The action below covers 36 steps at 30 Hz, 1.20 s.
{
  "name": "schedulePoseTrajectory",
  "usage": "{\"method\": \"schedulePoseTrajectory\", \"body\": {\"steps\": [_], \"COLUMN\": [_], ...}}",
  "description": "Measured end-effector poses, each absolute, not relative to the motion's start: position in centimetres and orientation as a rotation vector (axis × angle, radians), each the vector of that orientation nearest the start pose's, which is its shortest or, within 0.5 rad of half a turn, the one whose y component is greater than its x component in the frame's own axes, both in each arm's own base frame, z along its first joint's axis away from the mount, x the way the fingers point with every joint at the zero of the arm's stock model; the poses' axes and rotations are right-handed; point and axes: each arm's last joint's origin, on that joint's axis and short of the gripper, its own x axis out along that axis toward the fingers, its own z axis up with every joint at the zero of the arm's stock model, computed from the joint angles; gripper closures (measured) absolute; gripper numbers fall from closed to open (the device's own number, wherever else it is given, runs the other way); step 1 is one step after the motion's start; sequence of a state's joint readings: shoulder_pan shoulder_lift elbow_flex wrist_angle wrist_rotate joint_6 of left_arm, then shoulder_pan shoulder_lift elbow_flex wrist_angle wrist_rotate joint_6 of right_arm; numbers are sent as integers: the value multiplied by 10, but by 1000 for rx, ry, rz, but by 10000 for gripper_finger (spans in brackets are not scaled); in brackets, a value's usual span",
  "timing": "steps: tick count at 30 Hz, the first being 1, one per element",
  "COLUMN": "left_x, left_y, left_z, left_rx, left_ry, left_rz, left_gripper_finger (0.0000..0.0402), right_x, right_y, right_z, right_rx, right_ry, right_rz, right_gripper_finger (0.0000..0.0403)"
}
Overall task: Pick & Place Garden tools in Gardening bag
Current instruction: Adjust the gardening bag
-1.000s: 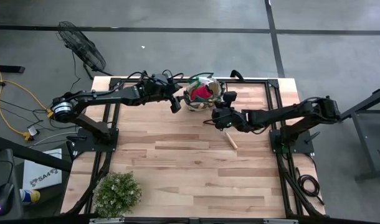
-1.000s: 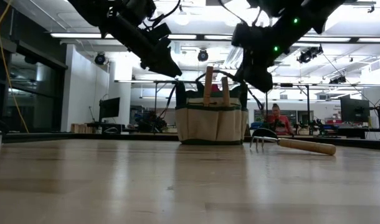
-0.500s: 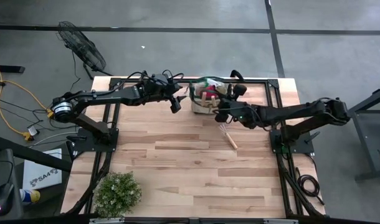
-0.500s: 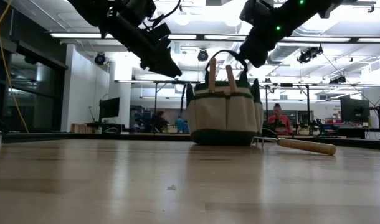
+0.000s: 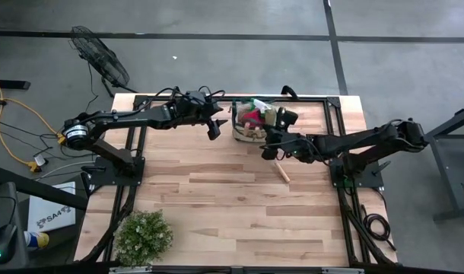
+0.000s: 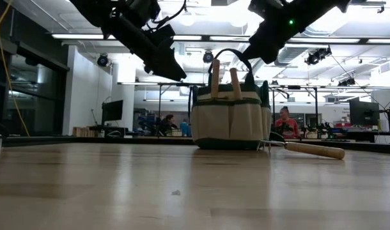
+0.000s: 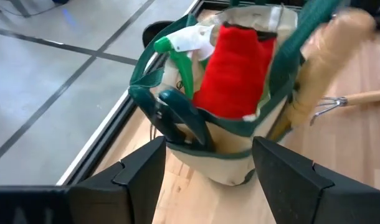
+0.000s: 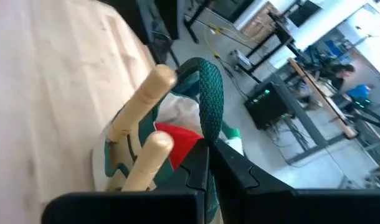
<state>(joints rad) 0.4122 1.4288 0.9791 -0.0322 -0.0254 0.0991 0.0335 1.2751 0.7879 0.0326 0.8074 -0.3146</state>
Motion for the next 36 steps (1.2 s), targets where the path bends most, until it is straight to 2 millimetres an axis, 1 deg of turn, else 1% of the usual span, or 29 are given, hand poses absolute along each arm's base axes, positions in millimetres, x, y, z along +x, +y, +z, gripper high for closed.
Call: {"method": "schedulePoseTrajectory", "body": {"steps": [4,7,12,19,24,27,32,36], "left_x": [289,289,289,289,289,288,281,274], "left_y": [126,126,127,127,127,128,129,128], "left_z": [268,268,269,269,268,268,274,283], "left_rx": [-6,-7,-13,-23,-23,-9,41,57], "left_ry": [494,487,476,476,484,496,512,490], "left_rz": [387,388,391,393,397,441,565,625], "left_gripper_finger": [168,168,168,168,168,168,168,168], "right_x": [269,271,278,295,307,313,322,332], "right_y": [-5,-4,-2,0,-3,-4,-8,-13], "right_z": [256,256,256,244,241,240,236,225], "right_rx": [-467,-422,-396,-396,-372,-357,-333,-322], "right_ry": [526,490,443,399,316,263,201,164], "right_rz": [-602,-552,-490,-405,-357,-340,-316,-299], "right_gripper_finger": [397,397,398,398,398,398,398,398]}}
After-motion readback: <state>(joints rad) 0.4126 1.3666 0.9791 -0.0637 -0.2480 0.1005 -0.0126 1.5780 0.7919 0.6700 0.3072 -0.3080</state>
